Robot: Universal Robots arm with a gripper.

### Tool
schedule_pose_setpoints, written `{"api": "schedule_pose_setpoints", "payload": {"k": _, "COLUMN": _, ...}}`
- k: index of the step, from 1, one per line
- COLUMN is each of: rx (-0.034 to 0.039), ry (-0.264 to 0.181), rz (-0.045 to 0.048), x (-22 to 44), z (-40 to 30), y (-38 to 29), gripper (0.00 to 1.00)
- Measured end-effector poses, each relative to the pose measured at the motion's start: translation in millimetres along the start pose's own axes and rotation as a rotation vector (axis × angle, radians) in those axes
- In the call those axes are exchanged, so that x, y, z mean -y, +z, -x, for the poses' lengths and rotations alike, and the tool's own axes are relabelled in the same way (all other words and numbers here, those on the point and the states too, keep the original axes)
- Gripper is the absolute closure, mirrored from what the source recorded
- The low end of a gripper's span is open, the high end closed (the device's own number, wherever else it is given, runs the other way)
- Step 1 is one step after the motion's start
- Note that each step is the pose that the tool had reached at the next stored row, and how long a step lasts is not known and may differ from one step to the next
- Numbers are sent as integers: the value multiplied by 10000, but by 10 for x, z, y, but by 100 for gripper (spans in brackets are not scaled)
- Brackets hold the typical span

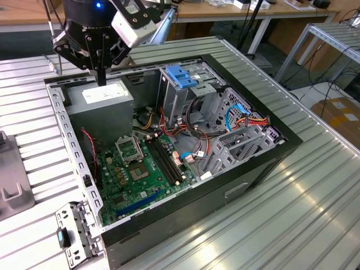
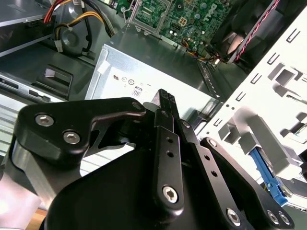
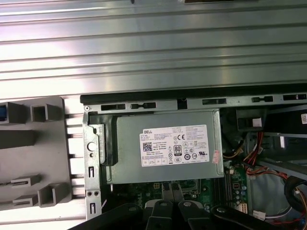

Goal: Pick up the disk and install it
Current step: 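Reach for the disk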

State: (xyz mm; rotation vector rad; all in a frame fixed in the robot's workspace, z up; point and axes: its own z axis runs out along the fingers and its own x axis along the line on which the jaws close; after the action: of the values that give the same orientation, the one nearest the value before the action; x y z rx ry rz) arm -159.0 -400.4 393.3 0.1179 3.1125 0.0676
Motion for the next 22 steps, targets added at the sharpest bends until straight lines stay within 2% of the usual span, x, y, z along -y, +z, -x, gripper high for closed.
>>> {"api": "schedule_pose_setpoints", "payload": {"k": 22, "rx": 0, "ry": 0, "rz": 0, "x": 4, "z": -57, "y": -1, "gripper": 90}}
